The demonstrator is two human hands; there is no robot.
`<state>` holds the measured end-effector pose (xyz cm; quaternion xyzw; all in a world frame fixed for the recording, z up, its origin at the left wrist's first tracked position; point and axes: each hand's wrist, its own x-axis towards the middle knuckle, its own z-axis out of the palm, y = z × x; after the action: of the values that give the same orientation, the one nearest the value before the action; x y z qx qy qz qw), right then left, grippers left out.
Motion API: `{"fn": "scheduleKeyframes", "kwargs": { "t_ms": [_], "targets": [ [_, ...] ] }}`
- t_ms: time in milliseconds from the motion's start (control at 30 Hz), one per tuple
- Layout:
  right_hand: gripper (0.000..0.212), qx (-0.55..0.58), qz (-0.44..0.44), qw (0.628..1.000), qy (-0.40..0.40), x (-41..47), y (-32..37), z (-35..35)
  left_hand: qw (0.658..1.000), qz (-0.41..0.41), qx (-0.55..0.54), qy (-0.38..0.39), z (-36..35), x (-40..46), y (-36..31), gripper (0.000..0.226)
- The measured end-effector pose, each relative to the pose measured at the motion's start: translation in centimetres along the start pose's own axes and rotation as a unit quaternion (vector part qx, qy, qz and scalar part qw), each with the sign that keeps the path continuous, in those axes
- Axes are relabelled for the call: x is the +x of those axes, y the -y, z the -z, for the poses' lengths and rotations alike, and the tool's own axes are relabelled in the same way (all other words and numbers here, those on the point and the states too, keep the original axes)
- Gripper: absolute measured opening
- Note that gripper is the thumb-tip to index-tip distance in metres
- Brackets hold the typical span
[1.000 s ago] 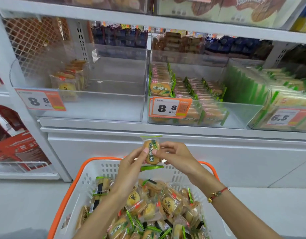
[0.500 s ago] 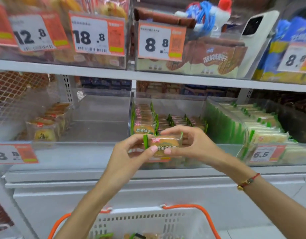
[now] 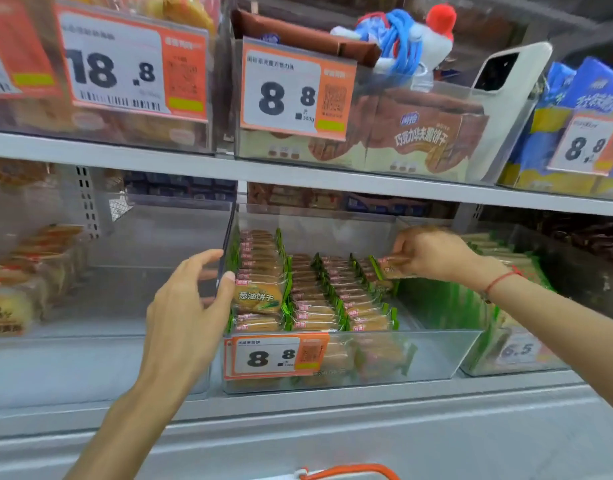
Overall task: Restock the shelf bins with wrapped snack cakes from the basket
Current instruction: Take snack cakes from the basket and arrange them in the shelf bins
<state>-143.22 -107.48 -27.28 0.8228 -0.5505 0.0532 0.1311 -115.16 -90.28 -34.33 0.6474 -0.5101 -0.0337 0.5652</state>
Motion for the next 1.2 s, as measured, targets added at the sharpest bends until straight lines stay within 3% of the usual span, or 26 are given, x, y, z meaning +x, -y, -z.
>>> {"fn": "scheduleKeyframes", "kwargs": {
  "t_ms": [100, 167, 433, 633, 867, 1100, 1200],
  "targets": [
    [0.028, -0.055, 0.009, 0.993, 0.104, 1.3, 0.1, -1.9, 1.000, 0.016, -0.003, 0.005, 0.2, 0.0, -0.1, 0.028],
    [0.028, -0.048, 0.009, 0.991, 0.127, 1.9, 0.5, -3.2, 1.000, 0.016, -0.007, 0.008, 0.2, 0.1, 0.0, 0.029],
    [0.022, -0.040, -0.014, 0.998, 0.054, 2.4, 1.3, -5.9, 1.000, 0.011, -0.005, 0.008, -0.1, 0.0, 0.2, 0.029],
    [0.013, -0.037, -0.013, 0.997, 0.071, 2.1, 0.8, -6.6, 1.000, 0.002, 0.001, 0.011, -0.2, 0.0, 0.6, 0.028],
    [0.025, -0.031, 0.009, 0.999, 0.035, 0.7, 0.4, -5.8, 1.000, 0.006, 0.002, 0.011, -0.1, 0.2, 0.5, 0.029],
    [0.012, 0.188, 0.053, 0.980, -0.045, -5.7, 3.1, -0.4, 0.999, -0.009, -0.016, 0.036, 0.5, 0.1, -0.1, 0.033],
    [0.009, 0.255, 0.112, 0.959, -0.045, -9.6, 6.2, 0.9, 0.996, -0.075, -0.055, 0.020, 1.2, -1.6, -0.3, 0.038]
  ]
}}
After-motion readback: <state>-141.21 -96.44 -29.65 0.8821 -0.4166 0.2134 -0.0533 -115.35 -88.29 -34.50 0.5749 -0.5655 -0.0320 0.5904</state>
